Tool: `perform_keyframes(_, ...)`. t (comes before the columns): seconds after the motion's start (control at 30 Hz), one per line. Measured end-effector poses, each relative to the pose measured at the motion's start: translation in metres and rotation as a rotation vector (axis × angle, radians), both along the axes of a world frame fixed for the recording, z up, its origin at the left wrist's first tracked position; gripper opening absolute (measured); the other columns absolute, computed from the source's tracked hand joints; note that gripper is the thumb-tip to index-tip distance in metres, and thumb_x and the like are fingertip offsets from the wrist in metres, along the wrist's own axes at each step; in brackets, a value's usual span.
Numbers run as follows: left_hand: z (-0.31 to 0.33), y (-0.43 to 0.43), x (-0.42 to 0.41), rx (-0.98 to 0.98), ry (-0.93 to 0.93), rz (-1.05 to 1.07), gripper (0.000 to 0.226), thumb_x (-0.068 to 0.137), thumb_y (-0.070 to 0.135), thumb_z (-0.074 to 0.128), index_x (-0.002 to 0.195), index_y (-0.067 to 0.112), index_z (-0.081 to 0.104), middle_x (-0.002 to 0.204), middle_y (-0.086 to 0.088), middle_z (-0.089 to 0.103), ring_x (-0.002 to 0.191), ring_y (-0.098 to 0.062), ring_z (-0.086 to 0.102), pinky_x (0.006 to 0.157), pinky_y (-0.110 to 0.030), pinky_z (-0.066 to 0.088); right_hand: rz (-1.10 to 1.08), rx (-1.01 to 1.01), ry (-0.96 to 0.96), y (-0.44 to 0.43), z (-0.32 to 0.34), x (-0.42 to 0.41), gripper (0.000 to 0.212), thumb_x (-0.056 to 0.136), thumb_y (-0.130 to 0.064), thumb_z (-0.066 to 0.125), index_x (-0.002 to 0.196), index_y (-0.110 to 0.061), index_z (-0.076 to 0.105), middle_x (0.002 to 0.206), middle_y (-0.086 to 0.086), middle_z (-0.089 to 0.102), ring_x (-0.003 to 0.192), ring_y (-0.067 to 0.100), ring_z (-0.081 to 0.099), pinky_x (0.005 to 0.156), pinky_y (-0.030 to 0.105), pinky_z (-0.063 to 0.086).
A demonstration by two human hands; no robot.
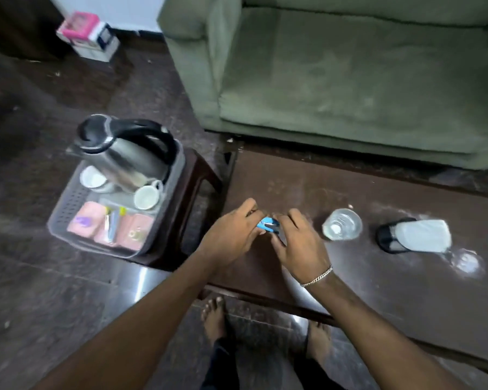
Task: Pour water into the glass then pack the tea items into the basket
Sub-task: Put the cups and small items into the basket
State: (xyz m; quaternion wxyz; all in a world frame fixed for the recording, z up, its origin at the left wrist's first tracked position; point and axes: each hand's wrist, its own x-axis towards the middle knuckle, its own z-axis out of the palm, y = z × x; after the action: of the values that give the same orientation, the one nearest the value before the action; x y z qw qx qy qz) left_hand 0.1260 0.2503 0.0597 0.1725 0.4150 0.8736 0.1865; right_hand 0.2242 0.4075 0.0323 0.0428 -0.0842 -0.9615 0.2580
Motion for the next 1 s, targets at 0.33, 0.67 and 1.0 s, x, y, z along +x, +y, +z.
perform_keyframes(0.33, 0.018, -0.198, -0.066, 0.014, 0.097, 0.331, 0.035, 0.096, 0.023, 0.063, 0.128, 0.011, 0.065, 0.116, -0.012, 0.059, 0.084, -0.042, 0.067, 0.066, -0.051, 0.056, 0.345, 0.053, 0.016, -0.172, 0.021, -0.126, 0.044, 0.088, -0.021, 0.065, 0.132, -0.012, 0.063, 0.123, 0.006, 0.063, 0.100, 0.032, 0.059, 0.078, 0.049, 0.051)
perform_keyframes(0.67, -0.023, -0.317, -0.084, -0.027, 0.083, 0.640, 0.030, 0.090, 0.018, 0.076, 0.112, 0.000, 0.070, 0.106, -0.020, 0.067, 0.097, -0.043, 0.066, 0.079, -0.051, 0.056, 0.541, 0.128, -0.066, -0.300, -0.006, -0.196, 0.042, 0.082, -0.028, 0.069, 0.124, -0.027, 0.065, 0.121, -0.010, 0.064, 0.106, 0.026, 0.056, 0.078, 0.045, 0.042)
perform_keyframes(1.0, -0.055, -0.357, -0.103, -0.129, 0.054, 0.767, 0.034, 0.089, 0.022, 0.080, 0.114, 0.001, 0.072, 0.106, -0.016, 0.071, 0.104, -0.038, 0.057, 0.093, -0.050, 0.050, 0.604, 0.195, -0.193, -0.348, -0.022, -0.231, 0.031, 0.087, -0.035, 0.060, 0.114, -0.023, 0.068, 0.114, -0.008, 0.062, 0.115, 0.026, 0.047, 0.079, 0.043, 0.025)
